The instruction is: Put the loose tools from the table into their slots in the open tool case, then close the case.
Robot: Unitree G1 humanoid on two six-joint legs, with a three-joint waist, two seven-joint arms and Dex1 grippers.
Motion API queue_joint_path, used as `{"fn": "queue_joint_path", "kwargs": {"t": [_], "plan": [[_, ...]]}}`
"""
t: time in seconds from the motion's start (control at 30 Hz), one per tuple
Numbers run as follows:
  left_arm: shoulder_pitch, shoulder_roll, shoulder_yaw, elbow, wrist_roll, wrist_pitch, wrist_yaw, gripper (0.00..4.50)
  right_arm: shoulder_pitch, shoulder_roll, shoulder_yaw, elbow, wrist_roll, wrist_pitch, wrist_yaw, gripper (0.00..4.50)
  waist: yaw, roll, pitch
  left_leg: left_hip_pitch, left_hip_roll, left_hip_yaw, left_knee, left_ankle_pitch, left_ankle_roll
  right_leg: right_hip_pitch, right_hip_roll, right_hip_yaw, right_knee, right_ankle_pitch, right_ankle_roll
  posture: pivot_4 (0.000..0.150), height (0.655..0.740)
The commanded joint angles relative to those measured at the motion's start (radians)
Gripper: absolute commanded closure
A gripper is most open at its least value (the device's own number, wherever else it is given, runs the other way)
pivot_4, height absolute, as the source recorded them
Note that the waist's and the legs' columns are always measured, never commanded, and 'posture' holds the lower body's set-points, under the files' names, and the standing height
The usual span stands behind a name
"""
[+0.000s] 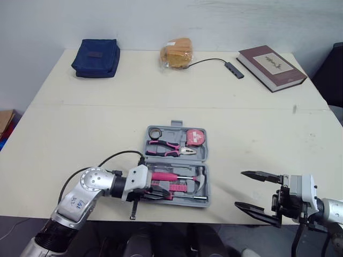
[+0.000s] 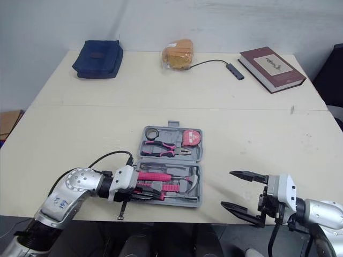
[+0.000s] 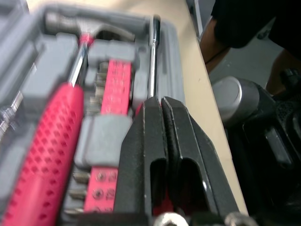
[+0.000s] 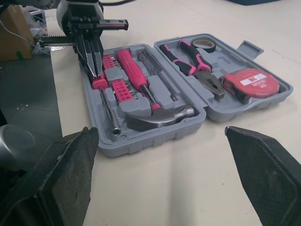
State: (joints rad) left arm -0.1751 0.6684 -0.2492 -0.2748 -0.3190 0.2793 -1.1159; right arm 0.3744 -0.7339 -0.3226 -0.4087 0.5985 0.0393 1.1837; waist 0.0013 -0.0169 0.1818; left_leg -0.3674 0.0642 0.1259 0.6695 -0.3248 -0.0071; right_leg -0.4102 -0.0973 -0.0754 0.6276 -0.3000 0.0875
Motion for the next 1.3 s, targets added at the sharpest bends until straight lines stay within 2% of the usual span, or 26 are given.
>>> {"fn": "queue_joint_path", "kwargs": {"t": [0.03,0.2,0.37,0.5,0.6,0.73,0.83,0.93,1.1,1.17,1.3], "plan": [[0.002,0.019,-0.042,0.029,0.059,0.038,0.009,4.47,0.007,0.005,-0.021,-0.031,0.002,-0.023,-0.001,0.00,0.000,0.001,-0.001,0.000,0.000,0.000,0.000,0.000,0.000,0.000,0.000,0.000,0.000,0.000,0.000,0.150,0.7400],[-0.015,0.047,-0.088,0.050,0.104,0.096,0.021,4.47,-0.018,0.002,-0.024,-0.010,-0.006,-0.030,-0.008,0.00,-0.001,0.008,-0.009,0.003,0.000,0.000,0.000,0.000,0.000,0.002,0.000,0.000,0.000,0.000,0.000,0.150,0.7400],[-0.008,0.051,-0.115,0.027,0.122,0.148,0.052,4.47,-0.011,0.022,-0.018,0.009,-0.032,-0.047,-0.033,0.00,-0.001,0.009,-0.010,0.015,0.000,0.001,-0.004,-0.001,0.000,0.014,0.000,0.001,-0.003,-0.001,-0.002,0.150,0.7400],[-0.009,0.062,-0.133,0.017,0.134,0.173,0.061,4.47,-0.031,0.037,-0.010,0.022,-0.040,-0.043,-0.061,0.00,-0.002,0.011,-0.012,0.016,0.002,0.001,-0.005,-0.002,0.000,0.015,0.000,0.002,-0.003,-0.001,-0.002,0.150,0.7400],[0.001,-0.022,0.010,0.014,-0.041,0.134,0.060,4.47,-0.095,0.052,0.007,0.028,-0.051,0.012,-0.149,0.00,-0.005,0.012,-0.013,0.016,0.002,0.001,-0.005,-0.002,0.000,0.015,0.000,0.002,-0.003,-0.001,-0.002,0.150,0.7400],[-0.003,-0.026,0.182,0.002,-0.209,0.144,0.010,4.47,-0.133,0.022,0.020,0.035,-0.059,0.127,-0.212,0.00,-0.003,0.009,-0.011,0.013,0.003,-0.001,-0.004,-0.001,0.000,0.012,0.000,0.002,-0.001,-0.002,-0.003,0.150,0.7400],[-0.007,-0.016,0.299,0.055,-0.266,0.159,0.031,4.47,-0.197,-0.002,0.031,0.080,-0.093,0.133,-0.220,0.00,-0.003,0.009,-0.010,0.012,0.003,-0.003,-0.004,-0.001,0.000,0.012,-0.001,0.002,-0.002,-0.002,-0.004,0.150,0.7400],[-0.027,-0.003,0.357,0.150,-0.223,0.111,0.054,4.50,-0.269,-0.013,0.050,0.150,-0.144,0.109,-0.226,0.87,-0.005,0.010,-0.010,0.012,0.001,-0.002,-0.004,-0.001,0.000,0.012,-0.001,-0.001,-0.002,-0.002,-0.003,0.150,0.7400],[-0.095,-0.010,0.401,0.303,-0.149,0.094,0.177,4.50,-0.366,0.004,0.081,0.252,-0.198,0.093,-0.244,3.31,-0.004,0.007,-0.008,0.012,0.001,-0.002,-0.004,-0.001,0.000,0.012,0.000,-0.003,-0.002,-0.002,-0.003,0.150,0.7400],[-0.119,-0.013,0.386,0.343,-0.109,0.107,0.228,4.50,-0.431,0.005,0.139,0.336,-0.251,0.068,-0.231,4.31,-0.004,0.007,-0.008,0.011,0.001,-0.002,-0.004,-0.001,0.000,0.011,-0.001,-0.003,-0.002,-0.002,-0.003,0.150,0.7400],[-0.132,-0.004,0.298,0.371,-0.024,0.117,0.237,4.50,-0.508,0.035,0.245,0.415,-0.313,0.037,-0.210,4.42,-0.006,0.006,-0.007,0.010,0.000,0.001,-0.003,-0.001,0.000,0.009,-0.002,-0.002,-0.002,-0.001,-0.001,0.150,0.7400]]}}
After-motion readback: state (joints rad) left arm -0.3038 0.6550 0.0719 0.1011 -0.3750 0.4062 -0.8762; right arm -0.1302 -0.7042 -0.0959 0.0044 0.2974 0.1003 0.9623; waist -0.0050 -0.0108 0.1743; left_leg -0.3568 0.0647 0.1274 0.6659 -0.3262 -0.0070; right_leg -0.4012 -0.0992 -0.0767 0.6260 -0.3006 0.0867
